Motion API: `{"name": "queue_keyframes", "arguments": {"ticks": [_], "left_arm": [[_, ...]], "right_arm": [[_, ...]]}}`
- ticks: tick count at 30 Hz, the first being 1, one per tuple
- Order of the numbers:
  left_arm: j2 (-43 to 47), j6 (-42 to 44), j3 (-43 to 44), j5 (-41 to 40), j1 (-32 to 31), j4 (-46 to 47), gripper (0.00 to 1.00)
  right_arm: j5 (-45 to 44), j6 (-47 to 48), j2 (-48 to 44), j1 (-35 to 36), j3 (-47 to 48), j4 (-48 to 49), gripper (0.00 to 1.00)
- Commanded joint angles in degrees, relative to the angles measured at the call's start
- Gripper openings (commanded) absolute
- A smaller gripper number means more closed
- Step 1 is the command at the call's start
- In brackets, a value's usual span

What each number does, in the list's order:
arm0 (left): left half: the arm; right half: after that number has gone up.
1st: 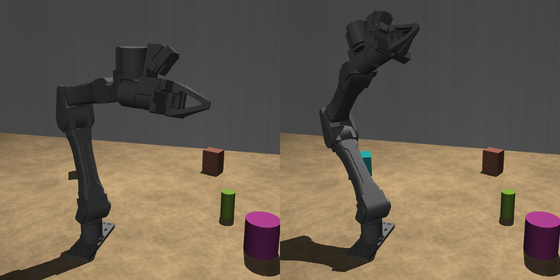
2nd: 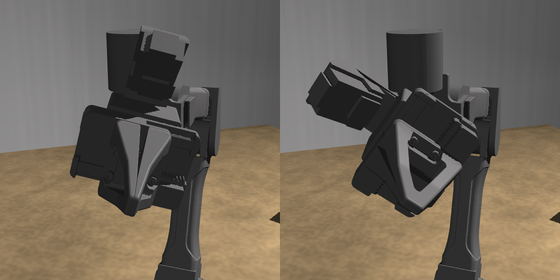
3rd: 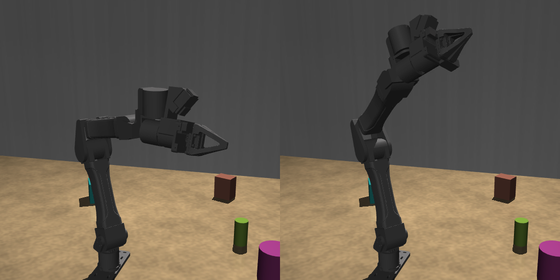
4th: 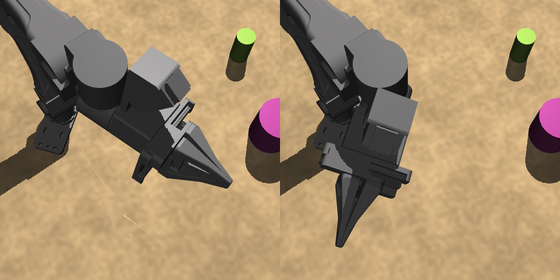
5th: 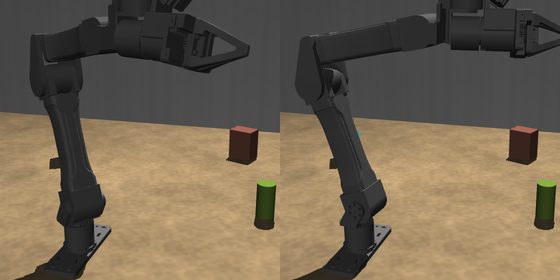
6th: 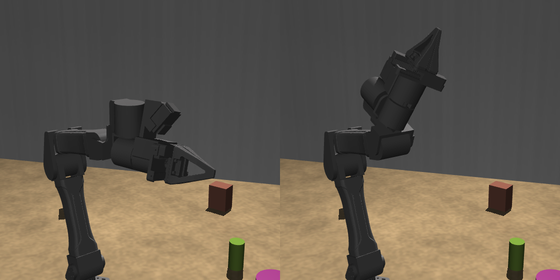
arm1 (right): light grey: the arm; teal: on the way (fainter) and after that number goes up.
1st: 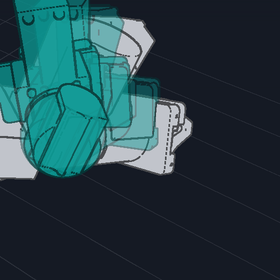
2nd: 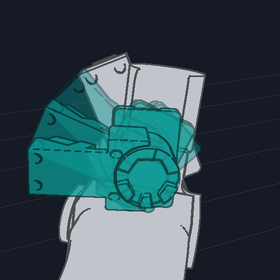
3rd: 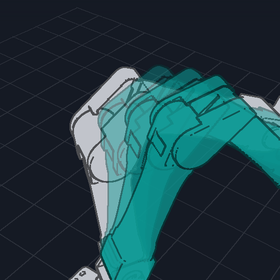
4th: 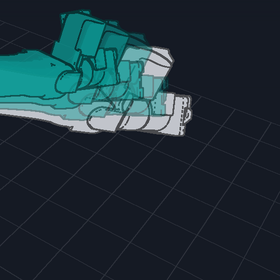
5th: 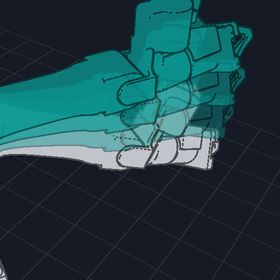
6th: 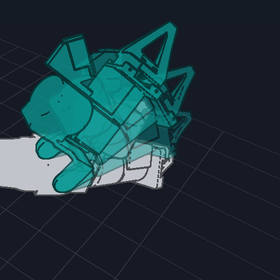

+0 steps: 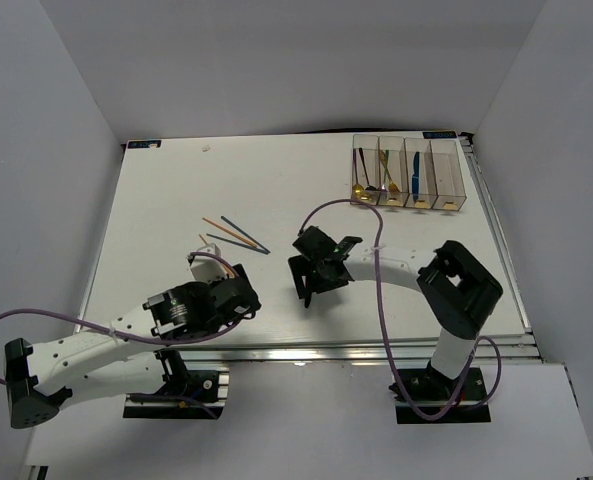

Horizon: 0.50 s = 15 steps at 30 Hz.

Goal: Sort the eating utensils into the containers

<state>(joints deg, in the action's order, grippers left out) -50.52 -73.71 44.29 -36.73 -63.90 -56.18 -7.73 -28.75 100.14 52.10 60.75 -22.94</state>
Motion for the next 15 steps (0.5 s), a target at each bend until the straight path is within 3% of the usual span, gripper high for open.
{"name": "queue_keyframes", "arguments": {"ticks": [1, 8, 10, 15], "left_arm": [[-0.89, 0.76, 1.41, -1.68, -0.26, -1.56, 0.91], [-2.12, 1.99, 0.80, -0.89, -0.26, -0.33, 0.91], [-2.13, 2.25, 0.45, -0.71, -0.26, 0.02, 0.91], [-2.30, 2.78, 0.79, -0.62, -0.26, 0.64, 0.91]], "right_arm": [[-6.77, -3.50, 4.36, 2.30, 3.14, -7.03, 0.84], [-8.97, -8.95, 9.72, 3.01, 6.66, -9.40, 0.76], [-9.32, -10.35, 10.95, 3.10, 7.89, -10.81, 0.68], [-9.50, -12.46, 13.76, 3.71, 10.35, -12.92, 0.58]]}}
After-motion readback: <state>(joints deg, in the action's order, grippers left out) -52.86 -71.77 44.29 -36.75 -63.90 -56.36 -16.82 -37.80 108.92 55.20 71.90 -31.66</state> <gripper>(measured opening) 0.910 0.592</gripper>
